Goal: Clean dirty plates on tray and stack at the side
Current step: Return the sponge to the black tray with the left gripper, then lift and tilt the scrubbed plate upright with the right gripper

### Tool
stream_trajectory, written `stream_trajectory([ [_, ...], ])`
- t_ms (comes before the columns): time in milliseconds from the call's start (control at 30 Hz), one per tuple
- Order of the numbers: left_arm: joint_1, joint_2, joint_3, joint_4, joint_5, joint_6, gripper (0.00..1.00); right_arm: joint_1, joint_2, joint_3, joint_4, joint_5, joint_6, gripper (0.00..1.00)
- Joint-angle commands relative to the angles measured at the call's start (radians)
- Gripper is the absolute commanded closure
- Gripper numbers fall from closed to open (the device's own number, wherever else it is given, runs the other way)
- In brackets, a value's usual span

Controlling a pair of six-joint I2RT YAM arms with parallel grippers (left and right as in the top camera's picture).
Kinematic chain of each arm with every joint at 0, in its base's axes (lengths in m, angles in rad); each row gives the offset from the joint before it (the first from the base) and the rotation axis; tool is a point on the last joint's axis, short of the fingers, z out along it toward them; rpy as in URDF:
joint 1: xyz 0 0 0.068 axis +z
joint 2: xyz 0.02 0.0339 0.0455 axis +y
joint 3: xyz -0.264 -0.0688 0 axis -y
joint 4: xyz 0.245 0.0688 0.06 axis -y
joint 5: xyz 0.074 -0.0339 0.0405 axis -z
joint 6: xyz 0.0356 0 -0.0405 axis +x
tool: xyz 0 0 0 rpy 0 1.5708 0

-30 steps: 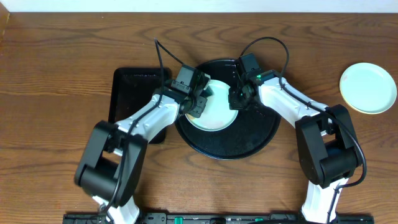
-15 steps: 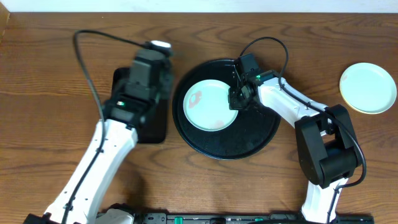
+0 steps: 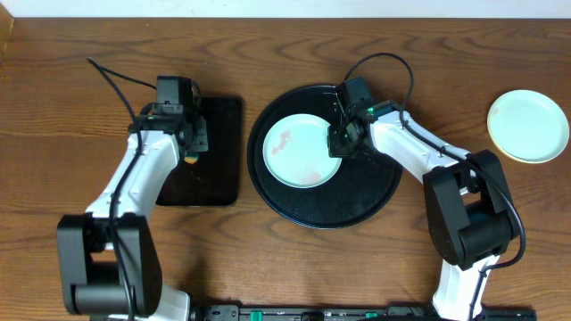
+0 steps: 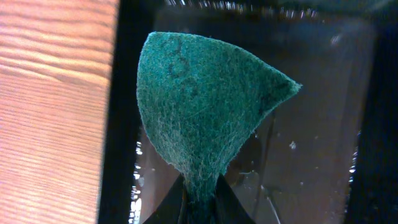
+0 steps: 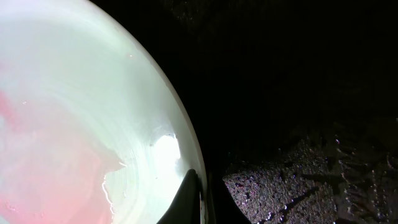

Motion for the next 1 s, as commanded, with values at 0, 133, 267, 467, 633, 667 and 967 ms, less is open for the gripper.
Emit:
stream_trajectory([
  [0, -0.001, 0.013, -0.003, -0.006, 0.026, -0.013, 0.88, 0.018, 0.047, -0.020, -0.013, 0.006, -0.013, 0.99],
  [133, -0.001, 0.010, -0.003, -0.008, 0.072, -0.018, 0.60, 0.018, 0.047, -0.020, -0.013, 0.006, -0.013, 0.99],
  [267, -0.002, -0.017, -0.003, -0.013, 0.125, -0.039, 0.52, 0.018, 0.044, -0.019, -0.016, 0.006, -0.013, 0.99],
  [467, -0.002, -0.177, -0.003, -0.016, 0.202, -0.044, 0.50, 0.017, -0.004, -0.018, -0.027, 0.007, -0.013, 0.99],
  [633, -0.002, -0.374, -0.003, -0.045, 0.201, -0.061, 0.42, 0.017, -0.122, -0.018, -0.039, 0.075, -0.013, 0.99],
  [667, -0.002, -0.407, -0.003, -0.051, 0.201, -0.061, 0.40, 0.017, -0.151, -0.018, -0.047, 0.105, -0.013, 0.99],
  [967, -0.002, -0.659, -0.003, -0.126, 0.201, -0.061, 0.31, 0.018, -0.422, -0.018, -0.129, 0.428, -0.023, 0.99],
])
